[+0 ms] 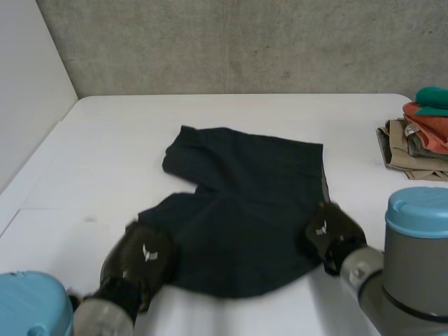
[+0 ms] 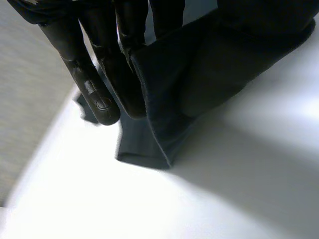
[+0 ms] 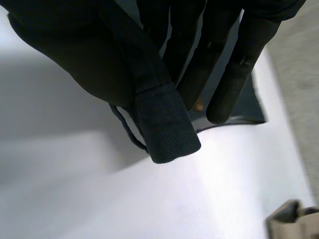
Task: Fold the laundry.
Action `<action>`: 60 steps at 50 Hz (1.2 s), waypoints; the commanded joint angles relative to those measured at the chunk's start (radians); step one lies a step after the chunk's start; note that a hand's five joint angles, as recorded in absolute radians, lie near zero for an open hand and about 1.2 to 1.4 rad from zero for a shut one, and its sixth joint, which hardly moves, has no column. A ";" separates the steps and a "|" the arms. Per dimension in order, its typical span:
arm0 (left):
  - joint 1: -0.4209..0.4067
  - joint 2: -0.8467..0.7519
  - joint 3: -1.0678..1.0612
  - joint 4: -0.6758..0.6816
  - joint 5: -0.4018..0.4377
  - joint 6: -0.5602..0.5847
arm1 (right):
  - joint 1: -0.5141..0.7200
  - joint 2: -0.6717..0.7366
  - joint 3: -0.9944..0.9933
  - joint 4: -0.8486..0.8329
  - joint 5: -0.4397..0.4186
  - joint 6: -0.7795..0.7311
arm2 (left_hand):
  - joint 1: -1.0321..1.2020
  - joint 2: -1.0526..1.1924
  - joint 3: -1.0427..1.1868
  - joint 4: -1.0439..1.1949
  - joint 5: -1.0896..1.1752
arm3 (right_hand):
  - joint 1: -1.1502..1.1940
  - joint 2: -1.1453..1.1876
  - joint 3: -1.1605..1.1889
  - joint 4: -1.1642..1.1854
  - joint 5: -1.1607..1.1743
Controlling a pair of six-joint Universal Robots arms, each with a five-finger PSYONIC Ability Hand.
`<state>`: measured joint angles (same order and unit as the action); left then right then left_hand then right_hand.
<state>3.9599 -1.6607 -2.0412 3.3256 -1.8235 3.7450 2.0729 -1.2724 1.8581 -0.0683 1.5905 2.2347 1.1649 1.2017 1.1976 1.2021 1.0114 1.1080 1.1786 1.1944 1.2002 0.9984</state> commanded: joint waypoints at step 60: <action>0.102 -0.868 1.213 0.333 0.078 0.227 | -0.097 0.406 -0.705 -0.174 0.114 0.149 | -0.990 -1.027 -1.023 -1.028 -1.011 | -0.933 -1.004 -1.020 -1.026 -0.998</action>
<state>4.0683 -2.6550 -0.6991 3.6470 -1.7230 3.9806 1.9803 -0.7224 1.0536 -0.3435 1.6988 2.3125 0.1927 0.2050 0.2100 0.2032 0.0484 0.2329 0.2150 0.2116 0.2140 0.0447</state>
